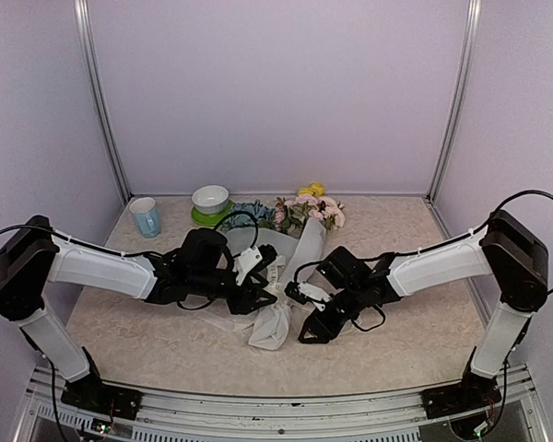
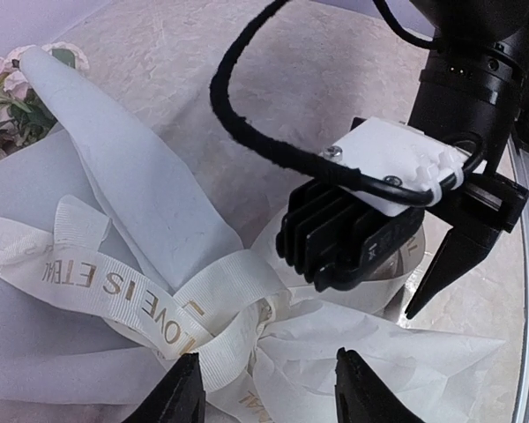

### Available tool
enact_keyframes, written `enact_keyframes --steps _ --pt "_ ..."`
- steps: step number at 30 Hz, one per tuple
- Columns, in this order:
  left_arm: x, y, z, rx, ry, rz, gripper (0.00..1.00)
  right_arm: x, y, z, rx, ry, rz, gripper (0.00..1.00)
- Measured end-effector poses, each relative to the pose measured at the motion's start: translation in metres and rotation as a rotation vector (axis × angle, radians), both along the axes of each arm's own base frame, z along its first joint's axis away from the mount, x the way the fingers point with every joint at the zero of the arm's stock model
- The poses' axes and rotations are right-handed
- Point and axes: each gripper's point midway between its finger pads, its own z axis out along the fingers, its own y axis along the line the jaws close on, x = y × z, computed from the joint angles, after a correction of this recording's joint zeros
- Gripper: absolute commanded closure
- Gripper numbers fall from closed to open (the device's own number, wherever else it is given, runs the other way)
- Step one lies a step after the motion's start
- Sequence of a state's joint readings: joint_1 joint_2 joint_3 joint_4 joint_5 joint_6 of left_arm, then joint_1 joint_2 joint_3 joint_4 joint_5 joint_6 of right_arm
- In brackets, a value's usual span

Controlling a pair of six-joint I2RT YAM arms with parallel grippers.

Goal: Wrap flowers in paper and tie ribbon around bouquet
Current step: Cross the half-tied ribbon over the folded bouquet.

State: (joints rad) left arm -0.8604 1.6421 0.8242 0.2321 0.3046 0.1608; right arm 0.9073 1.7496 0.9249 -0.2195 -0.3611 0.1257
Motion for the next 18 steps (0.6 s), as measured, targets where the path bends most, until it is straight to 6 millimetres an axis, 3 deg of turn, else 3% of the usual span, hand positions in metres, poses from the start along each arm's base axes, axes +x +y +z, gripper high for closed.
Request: enact_keyframes --steps 3,9,15,18 --pt "0.001 0.0 0.002 -0.004 -0.004 0.003 0.53 0.002 0.0 -0.007 -0.028 -0.008 -0.007 1.0" --pt "-0.001 -0.001 0.005 -0.004 -0.015 0.005 0.65 0.007 -0.006 -0.011 -0.048 -0.005 -0.03 1.0" --pt "-0.004 -0.003 0.005 -0.004 -0.02 -0.01 0.71 0.058 -0.035 -0.003 -0.027 -0.055 -0.093 1.0" --pt "-0.005 -0.005 0.003 -0.001 -0.018 -0.02 0.72 0.07 -0.032 0.006 0.01 -0.121 -0.042 1.0"
